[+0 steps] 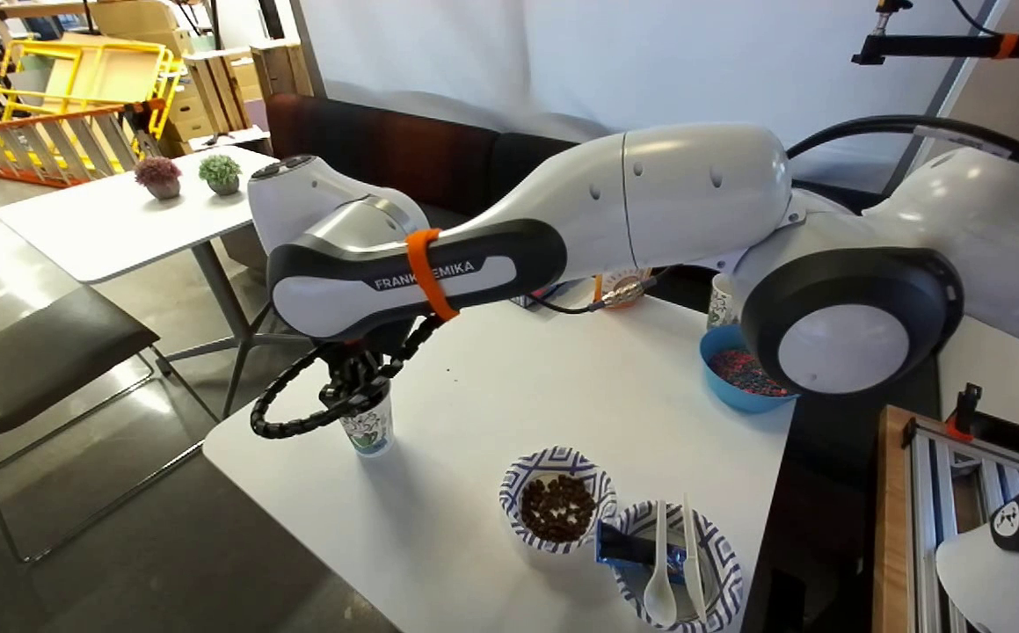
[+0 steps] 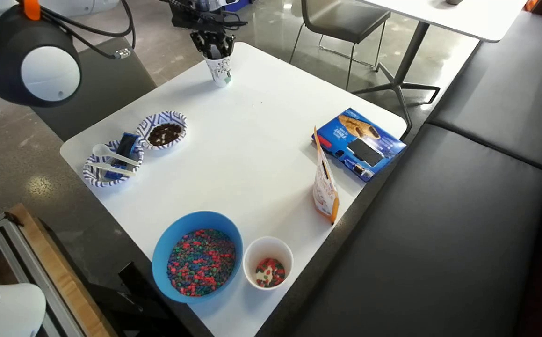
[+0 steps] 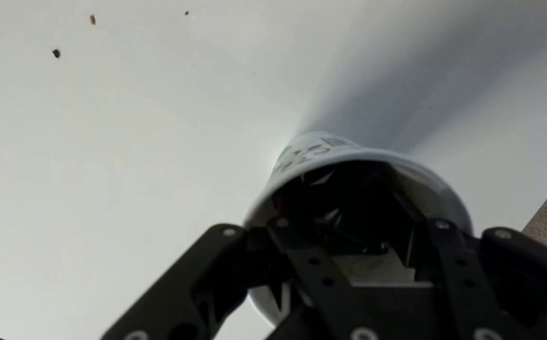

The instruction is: Remove the black object from the coffee cup on the left.

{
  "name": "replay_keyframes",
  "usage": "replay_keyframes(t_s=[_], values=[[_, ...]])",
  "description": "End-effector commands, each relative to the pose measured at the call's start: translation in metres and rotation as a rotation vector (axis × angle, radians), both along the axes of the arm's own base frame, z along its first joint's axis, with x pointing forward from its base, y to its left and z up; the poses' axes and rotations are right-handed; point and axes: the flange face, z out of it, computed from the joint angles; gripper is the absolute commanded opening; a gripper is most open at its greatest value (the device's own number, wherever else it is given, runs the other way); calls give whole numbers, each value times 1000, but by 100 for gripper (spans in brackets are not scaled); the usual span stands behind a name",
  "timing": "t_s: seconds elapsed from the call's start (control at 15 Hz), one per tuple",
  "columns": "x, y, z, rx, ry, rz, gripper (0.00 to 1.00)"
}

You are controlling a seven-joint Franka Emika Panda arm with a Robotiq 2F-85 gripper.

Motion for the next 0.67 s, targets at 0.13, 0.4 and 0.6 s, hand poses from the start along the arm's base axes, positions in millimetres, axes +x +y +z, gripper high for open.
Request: replay_keyframes(t_s=[0.13,0.4,0.6], values=[[-2,-4,-17,-17,38,28,66],[-3,-4,-17,-17,45,48,36],[-3,-5,-16,-26,48,61,9]])
